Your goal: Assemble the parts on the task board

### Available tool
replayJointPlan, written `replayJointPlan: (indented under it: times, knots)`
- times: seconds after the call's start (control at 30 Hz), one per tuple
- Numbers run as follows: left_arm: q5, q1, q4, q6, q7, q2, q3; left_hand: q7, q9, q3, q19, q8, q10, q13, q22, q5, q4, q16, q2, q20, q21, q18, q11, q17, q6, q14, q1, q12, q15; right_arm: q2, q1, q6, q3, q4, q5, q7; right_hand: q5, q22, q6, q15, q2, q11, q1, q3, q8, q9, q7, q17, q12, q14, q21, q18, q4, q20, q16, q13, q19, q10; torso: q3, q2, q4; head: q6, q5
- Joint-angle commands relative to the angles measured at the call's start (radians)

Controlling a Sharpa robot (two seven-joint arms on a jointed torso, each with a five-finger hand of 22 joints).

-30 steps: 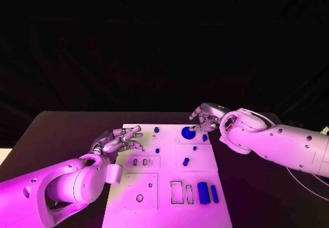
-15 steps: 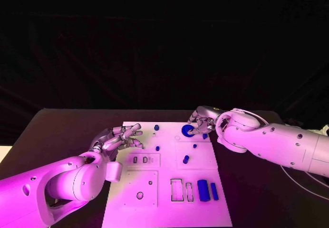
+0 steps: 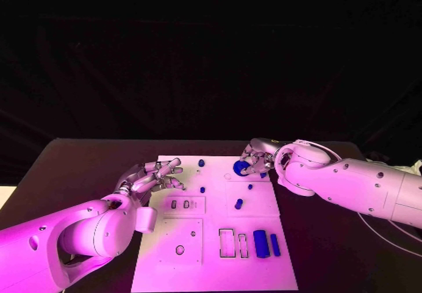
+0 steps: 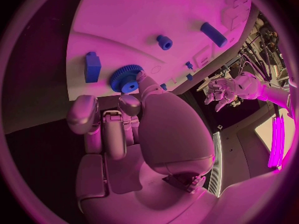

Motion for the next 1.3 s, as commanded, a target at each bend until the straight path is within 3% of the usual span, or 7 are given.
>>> replayJointPlan:
  times: [0.03,0.23,0.37,0.57,0.77,0.9,1.3]
  knots:
    - [0.001,0.001,0.001,0.022,0.001,0.0,0.001,-0.001,0.001,-0.006,-0.005,-0.006,-0.004,0.001,0.001,-0.002,0.002,0.002,0.0,-0.001,0.005,0.007,0.001,0.001,-0.009,-0.009,-0.008,0.003,0.001,0.003,-0.003,0.03,-0.001,-0.005,-0.016,-0.003,0.008,0.004,0.01,0.005,0.007,0.0,0.01,0.005,0.008,0.002,0.0,0.139,0.007,0.083,0.006,-0.016,-0.005,0.006,0.006,0.006,0.002,0.007,-0.0004,0.0,0.0,-0.003,-0.001]
    - [0.001,0.001,0.001,0.023,0.0,0.0,0.001,-0.001,0.001,-0.006,-0.005,-0.006,-0.004,0.001,0.001,-0.002,0.002,0.002,0.0,-0.001,0.005,0.007,0.001,0.001,-0.009,-0.009,-0.008,0.003,0.001,0.008,-0.005,0.029,-0.002,-0.011,-0.03,-0.006,-0.004,0.012,0.024,0.003,0.028,-0.002,0.023,0.026,0.013,0.002,-0.001,0.144,0.025,0.082,0.012,-0.017,-0.01,0.005,0.01,0.029,0.004,0.017,0.0001,0.0,0.0001,-0.005,0.0]
    - [0.001,0.001,0.0,0.023,0.0,0.0,0.001,-0.001,0.001,-0.006,-0.005,-0.006,-0.004,0.001,0.001,-0.002,0.002,0.002,0.0,-0.001,0.005,0.007,0.001,0.001,-0.009,-0.009,-0.008,0.003,0.001,0.01,-0.007,0.024,-0.002,-0.01,-0.059,-0.01,-0.052,0.026,0.061,-0.002,0.047,-0.009,0.042,0.059,0.028,0.007,-0.01,0.151,0.052,0.083,0.021,-0.019,-0.022,0.001,0.014,0.061,0.009,0.034,0.0002,0.0,0.0001,-0.006,0.0]
    - [0.001,0.001,-0.001,0.024,-0.001,0.0,0.001,-0.001,0.001,-0.006,-0.005,-0.006,-0.004,0.001,0.001,-0.002,0.002,0.002,0.0,-0.001,0.005,0.007,0.001,0.001,-0.009,-0.009,-0.008,0.003,0.001,0.009,-0.011,-0.042,-0.002,0.008,-0.115,0.007,-0.098,0.055,0.129,-0.017,0.066,-0.029,0.083,0.121,0.056,0.021,-0.033,0.164,0.103,0.085,0.038,-0.024,-0.059,-0.011,0.022,0.116,0.021,0.066,0.0,0.0,0.0003,-0.007,0.0]
    - [0.001,0.001,-0.002,0.025,0.0,0.001,0.001,-0.001,0.001,-0.006,-0.005,-0.006,-0.004,0.001,0.001,-0.002,0.002,0.002,0.0,-0.001,0.005,0.007,0.001,0.001,-0.009,-0.009,-0.008,0.003,0.001,0.008,-0.015,-0.163,-0.002,0.062,-0.166,0.038,-0.088,0.079,0.144,-0.023,0.061,-0.034,0.074,0.144,0.059,0.026,-0.039,0.167,0.127,0.086,0.051,-0.028,-0.068,-0.018,0.024,0.142,0.032,0.082,0.0003,0.0,0.0002,-0.004,0.003]
    - [0.001,0.001,-0.002,0.025,-0.001,0.002,0.001,-0.001,0.001,-0.006,-0.005,-0.006,-0.004,0.001,0.001,-0.002,0.002,0.002,0.0,-0.001,0.005,0.007,0.001,0.001,-0.009,-0.009,-0.008,0.003,0.001,0.015,-0.014,-0.197,-0.002,0.094,-0.178,0.039,-0.087,0.079,0.135,-0.022,0.054,-0.032,0.054,0.154,0.049,0.024,-0.036,0.164,0.118,0.085,0.052,-0.029,-0.064,-0.019,0.022,0.137,0.032,0.079,-0.0008,0.0,0.0023,-0.004,0.002]
    - [0.001,0.001,-0.003,0.028,-0.002,0.005,0.001,-0.001,0.001,-0.006,-0.005,-0.006,-0.004,0.001,0.001,-0.002,0.002,0.002,0.0,-0.001,0.005,0.007,0.001,0.001,-0.009,-0.009,-0.008,0.003,0.001,0.125,-0.01,-0.172,-0.003,0.088,-0.18,0.019,-0.084,0.077,0.125,-0.019,0.04,-0.028,0.012,0.172,0.033,0.023,-0.031,0.157,0.102,0.083,0.051,-0.028,-0.05,-0.017,0.018,0.131,0.03,0.074,-0.0021,0.0,0.004,-0.003,0.007]
